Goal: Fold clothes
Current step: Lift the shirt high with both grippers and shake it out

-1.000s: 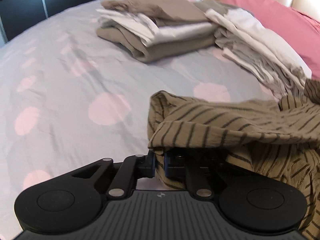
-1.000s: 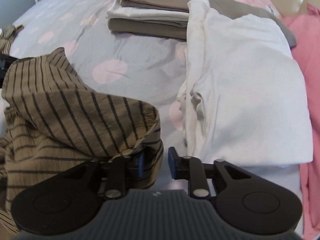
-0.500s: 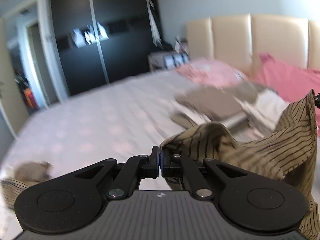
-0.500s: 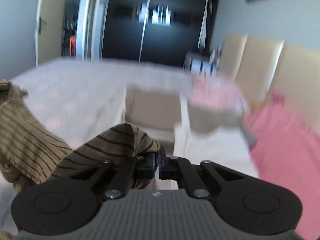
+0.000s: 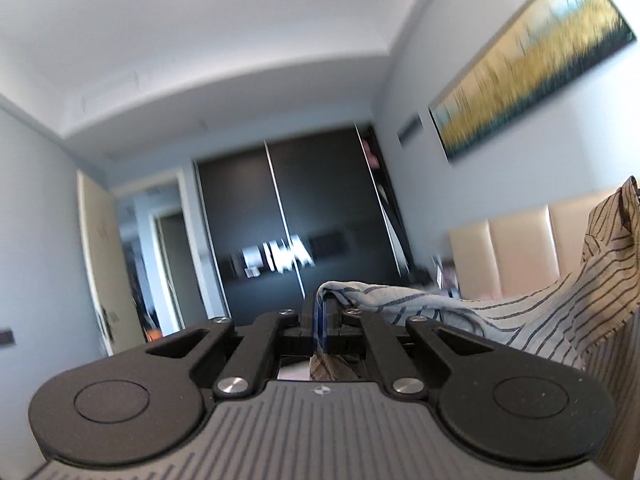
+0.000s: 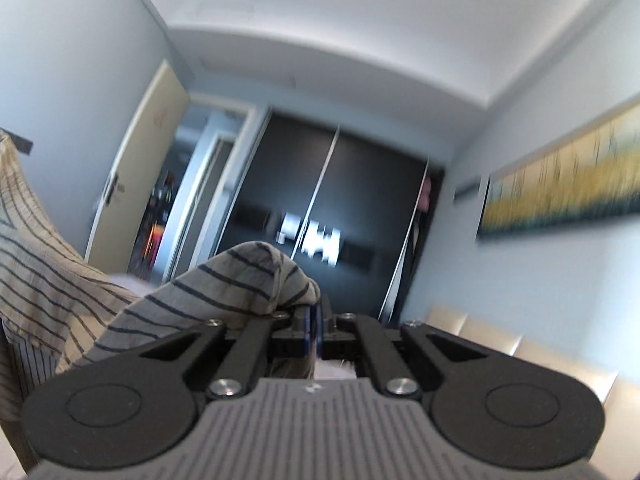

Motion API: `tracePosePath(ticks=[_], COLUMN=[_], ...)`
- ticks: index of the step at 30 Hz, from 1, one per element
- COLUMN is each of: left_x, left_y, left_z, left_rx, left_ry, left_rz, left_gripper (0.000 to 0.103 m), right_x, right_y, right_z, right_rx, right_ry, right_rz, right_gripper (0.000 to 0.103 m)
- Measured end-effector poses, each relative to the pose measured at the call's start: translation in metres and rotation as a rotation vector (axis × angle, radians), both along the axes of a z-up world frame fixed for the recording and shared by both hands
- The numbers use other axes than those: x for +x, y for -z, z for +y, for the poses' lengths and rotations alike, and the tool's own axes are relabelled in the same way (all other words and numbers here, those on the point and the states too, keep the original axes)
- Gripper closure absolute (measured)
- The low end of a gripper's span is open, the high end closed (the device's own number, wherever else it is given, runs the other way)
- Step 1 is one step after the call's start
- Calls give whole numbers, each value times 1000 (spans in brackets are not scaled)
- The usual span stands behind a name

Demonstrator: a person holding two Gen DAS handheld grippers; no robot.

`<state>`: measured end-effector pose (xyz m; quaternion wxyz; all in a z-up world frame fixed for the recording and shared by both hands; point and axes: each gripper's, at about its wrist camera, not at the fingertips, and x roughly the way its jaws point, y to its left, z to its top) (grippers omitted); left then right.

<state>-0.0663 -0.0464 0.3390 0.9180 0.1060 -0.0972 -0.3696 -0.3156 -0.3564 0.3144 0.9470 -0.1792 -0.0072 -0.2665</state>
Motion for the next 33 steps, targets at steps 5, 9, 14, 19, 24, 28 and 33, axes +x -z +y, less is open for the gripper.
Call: tracePosePath(ticks=[5, 9, 14, 19, 24, 28, 33], left_x=[-39, -50, -42, 10, 91, 146, 208], left_y=[-37, -50, -50, -19, 59, 149, 247], left_z=[35, 49, 52, 24, -20, -52, -88], left_rx=[-77, -124, -140, -35, 113, 267, 405], left_ry=[-6, -14, -43, -81, -108, -126, -152], left_rz=[-77, -106, -89, 30, 255, 402, 553], left_gripper=[103, 103, 103, 103, 103, 103, 103], right_x=[-42, -56, -55, -13, 54, 116, 192], right_y=[-41, -57, -58, -34, 28, 107, 211], right_z=[43, 60, 69, 54, 19, -16, -59], right_rx=[-96, -126, -127, -64, 73, 212, 343], right_ry=[-22, -39, -70, -94, -110, -110, -83], right_rz=[-94, -144, -167, -79, 95, 276, 482], right_gripper=[100, 100, 100, 99, 99, 99, 99])
